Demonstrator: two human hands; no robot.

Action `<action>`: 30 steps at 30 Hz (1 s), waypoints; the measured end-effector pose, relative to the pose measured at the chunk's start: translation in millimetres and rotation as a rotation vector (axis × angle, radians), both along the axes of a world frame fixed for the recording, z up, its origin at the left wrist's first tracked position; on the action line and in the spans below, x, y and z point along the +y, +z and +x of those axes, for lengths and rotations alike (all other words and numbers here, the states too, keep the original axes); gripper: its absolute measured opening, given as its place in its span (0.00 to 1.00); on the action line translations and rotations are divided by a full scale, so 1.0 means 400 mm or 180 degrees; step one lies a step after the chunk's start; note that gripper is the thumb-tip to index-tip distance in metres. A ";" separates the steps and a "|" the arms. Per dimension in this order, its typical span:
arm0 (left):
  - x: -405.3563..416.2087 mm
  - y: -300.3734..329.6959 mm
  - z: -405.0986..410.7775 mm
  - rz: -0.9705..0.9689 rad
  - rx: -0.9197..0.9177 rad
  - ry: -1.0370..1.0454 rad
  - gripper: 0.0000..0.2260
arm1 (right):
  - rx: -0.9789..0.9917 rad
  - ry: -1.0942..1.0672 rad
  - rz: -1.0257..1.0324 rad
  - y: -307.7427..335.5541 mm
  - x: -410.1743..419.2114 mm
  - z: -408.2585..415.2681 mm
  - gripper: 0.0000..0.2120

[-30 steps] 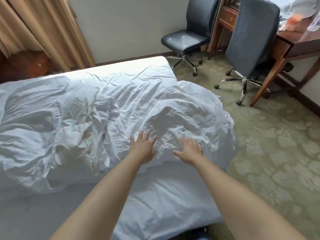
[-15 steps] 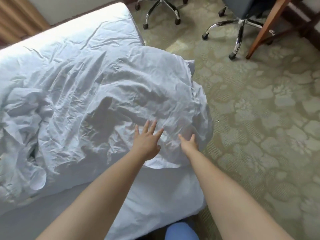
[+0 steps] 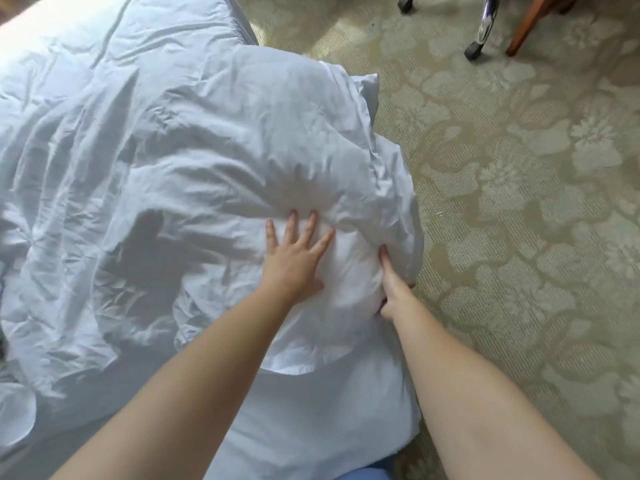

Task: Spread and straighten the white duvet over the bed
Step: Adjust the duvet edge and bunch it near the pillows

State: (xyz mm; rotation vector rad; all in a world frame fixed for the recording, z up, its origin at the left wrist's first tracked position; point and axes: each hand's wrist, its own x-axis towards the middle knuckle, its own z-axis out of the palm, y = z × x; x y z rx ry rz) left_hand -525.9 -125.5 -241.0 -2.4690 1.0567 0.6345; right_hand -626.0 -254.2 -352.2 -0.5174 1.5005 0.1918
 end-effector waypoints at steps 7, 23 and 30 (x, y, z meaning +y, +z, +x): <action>-0.009 -0.040 0.044 0.0143 0.0310 0.0097 0.45 | -0.0464 0.0434 0.0242 -0.124 -0.008 -0.007 0.54; 0.195 0.417 0.153 -0.3226 0.2213 0.3906 0.27 | -0.2048 0.1264 -0.1381 0.589 0.193 0.188 0.10; 0.353 0.496 0.163 -0.2337 0.1629 0.3156 0.66 | -0.2713 0.3901 -0.1964 0.656 0.471 0.126 0.12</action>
